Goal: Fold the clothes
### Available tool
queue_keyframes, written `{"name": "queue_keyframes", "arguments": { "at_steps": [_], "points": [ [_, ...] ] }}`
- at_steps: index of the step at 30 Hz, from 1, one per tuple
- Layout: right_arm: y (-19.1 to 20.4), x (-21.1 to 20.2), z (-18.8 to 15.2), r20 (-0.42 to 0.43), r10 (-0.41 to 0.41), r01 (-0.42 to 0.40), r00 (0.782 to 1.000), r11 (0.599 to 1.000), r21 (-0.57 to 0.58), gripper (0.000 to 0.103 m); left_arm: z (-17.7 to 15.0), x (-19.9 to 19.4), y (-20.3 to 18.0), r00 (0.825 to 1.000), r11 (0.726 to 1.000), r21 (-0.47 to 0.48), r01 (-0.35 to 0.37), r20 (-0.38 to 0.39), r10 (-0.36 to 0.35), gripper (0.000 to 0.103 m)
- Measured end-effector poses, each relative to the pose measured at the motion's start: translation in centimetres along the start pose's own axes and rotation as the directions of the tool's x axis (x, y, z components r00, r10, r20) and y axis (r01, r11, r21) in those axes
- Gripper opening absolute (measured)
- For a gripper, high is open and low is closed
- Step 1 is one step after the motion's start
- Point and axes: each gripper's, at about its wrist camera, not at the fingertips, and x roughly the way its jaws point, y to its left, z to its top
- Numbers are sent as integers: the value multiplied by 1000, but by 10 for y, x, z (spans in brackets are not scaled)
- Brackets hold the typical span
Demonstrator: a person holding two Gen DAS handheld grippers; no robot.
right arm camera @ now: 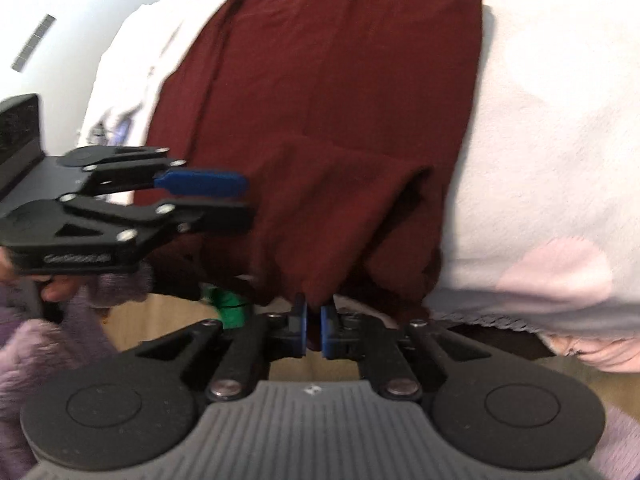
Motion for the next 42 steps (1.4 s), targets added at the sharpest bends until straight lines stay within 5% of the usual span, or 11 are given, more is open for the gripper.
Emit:
{"name": "queue_keyframes", "arguments": {
  "at_steps": [6, 16, 31, 35, 38, 42],
  "points": [
    [28, -26, -18, -49, 63, -65, 997, 997, -43, 7, 7, -6, -5, 998, 999, 7, 44, 40, -44, 30],
    [31, -59, -46, 9, 171, -171, 985, 982, 78, 7, -7, 30, -16, 989, 996, 41, 84, -123, -78, 30],
    [-18, -55, 26, 212, 155, -211, 965, 939, 273, 9, 0, -1, 34, 1000, 987, -156, -30, -14, 28, 30],
    [-34, -46, 41, 230, 100, -173, 968, 930, 324, 16, -1, 5, 28, 1000, 992, -123, 0, -27, -3, 30],
    [-41, -43, 45, 259, 59, -151, 964, 925, 350, 38, -1, 10, 20, 999, 996, -81, 34, -36, -37, 30],
    [-48, -51, 41, 319, 53, -168, 946, 924, 343, 43, -2, 21, 4, 996, 998, -20, 65, -61, -66, 30]
  ]
}}
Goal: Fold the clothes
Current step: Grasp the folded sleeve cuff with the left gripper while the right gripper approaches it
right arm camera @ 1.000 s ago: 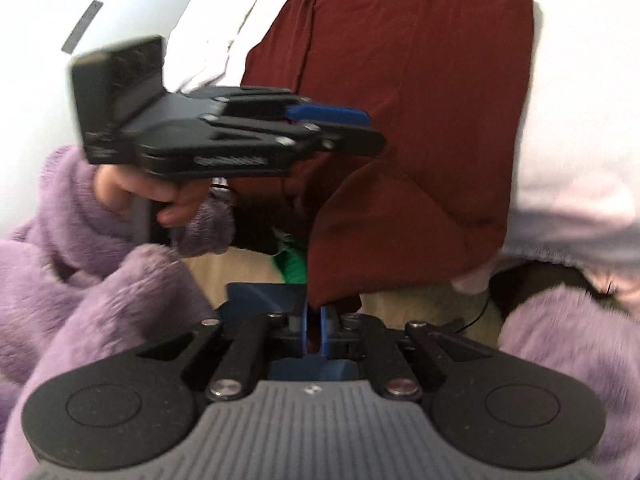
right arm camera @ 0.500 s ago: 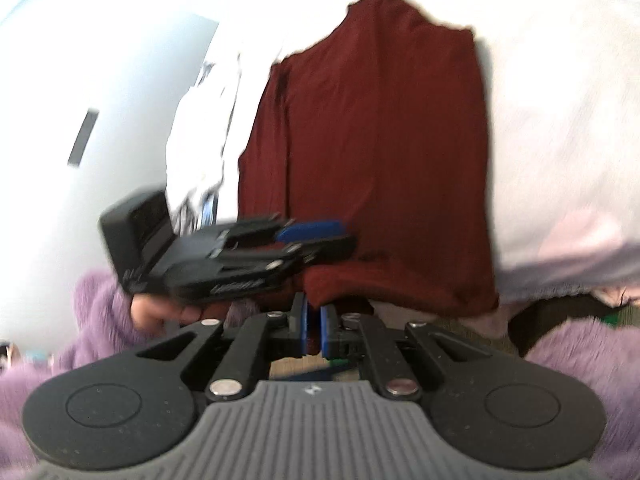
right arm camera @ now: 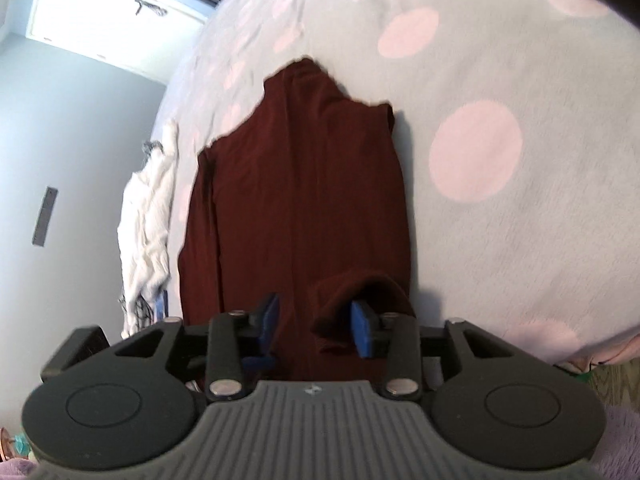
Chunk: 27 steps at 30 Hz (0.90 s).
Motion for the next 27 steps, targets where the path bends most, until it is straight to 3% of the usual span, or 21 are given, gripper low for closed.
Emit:
{"name": "queue_keyframes", "arguments": {
  "at_steps": [7, 12, 16, 19, 25, 27],
  "points": [
    [-2, -10, 6, 162, 57, -59, 985, 998, 3, 57, -1, 20, -13, 998, 998, 62, -27, -52, 30, 30],
    [9, -5, 6, 161, -41, 58, 986, 993, -105, 57, -1, 18, -16, 998, 997, 73, -32, -43, 35, 30],
    [36, 8, -9, 123, -137, 174, 983, 911, -373, 57, -1, 20, -16, 998, 996, 75, -40, -49, 44, 30],
    [53, 21, -23, 102, -162, 191, 982, 836, -514, 56, -1, 19, -12, 998, 997, 61, -41, -49, 44, 27],
    [61, 49, -35, 26, -213, 185, 977, 772, -608, 51, -2, 17, -6, 998, 998, 33, -51, -46, 52, 11],
    [58, 58, -38, 25, -253, 211, 967, 747, -630, 41, -2, 17, -5, 997, 998, 23, -55, -44, 56, 7]
  ]
}}
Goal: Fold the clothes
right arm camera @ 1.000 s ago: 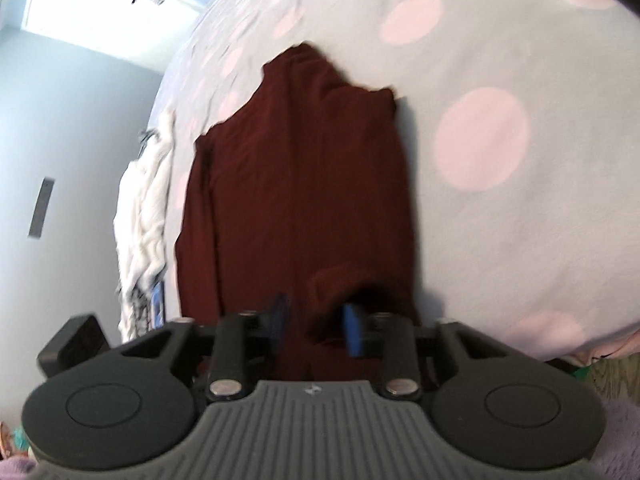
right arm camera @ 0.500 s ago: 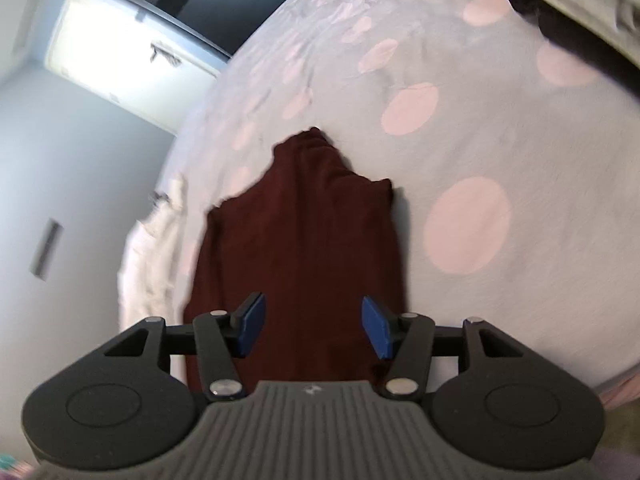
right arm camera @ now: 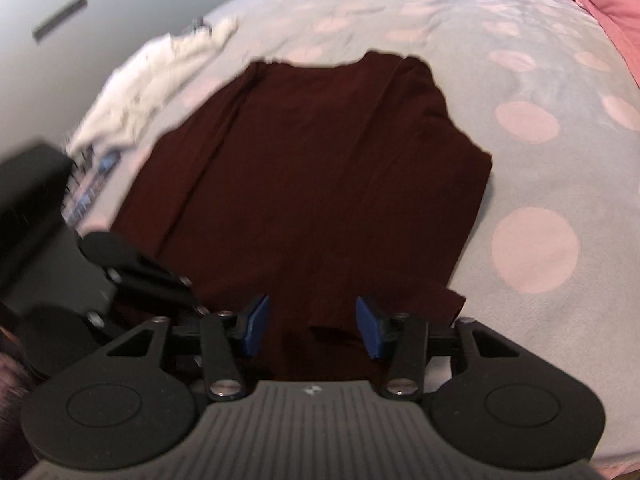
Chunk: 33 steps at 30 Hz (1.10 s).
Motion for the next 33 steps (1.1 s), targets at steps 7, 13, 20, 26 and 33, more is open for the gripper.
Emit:
{"name": "queue_keyframes", "arguments": {
  "at_steps": [7, 13, 20, 26, 33],
  "points": [
    [-2, -10, 6, 47, -36, 36, 998, 999, -15, 8, 1, -3, -6, 1000, 999, 29, 23, -3, -23, 0],
    [15, -30, 24, 138, 4, 5, 990, 998, -63, 8, -8, -6, -10, 998, 998, 52, 38, -61, -34, 0],
    [30, -10, 45, 103, -40, 52, 994, 992, -115, 7, -12, -11, 7, 999, 1000, -20, 6, -51, -7, 0],
    [27, 11, 56, 55, -132, 136, 990, 988, -74, 7, -11, -10, 18, 999, 998, -67, 12, -33, -14, 0],
    [7, -7, 44, 76, -167, 162, 983, 984, 67, 27, -9, -10, 17, 999, 998, -53, 27, -37, -29, 0]
  ]
}}
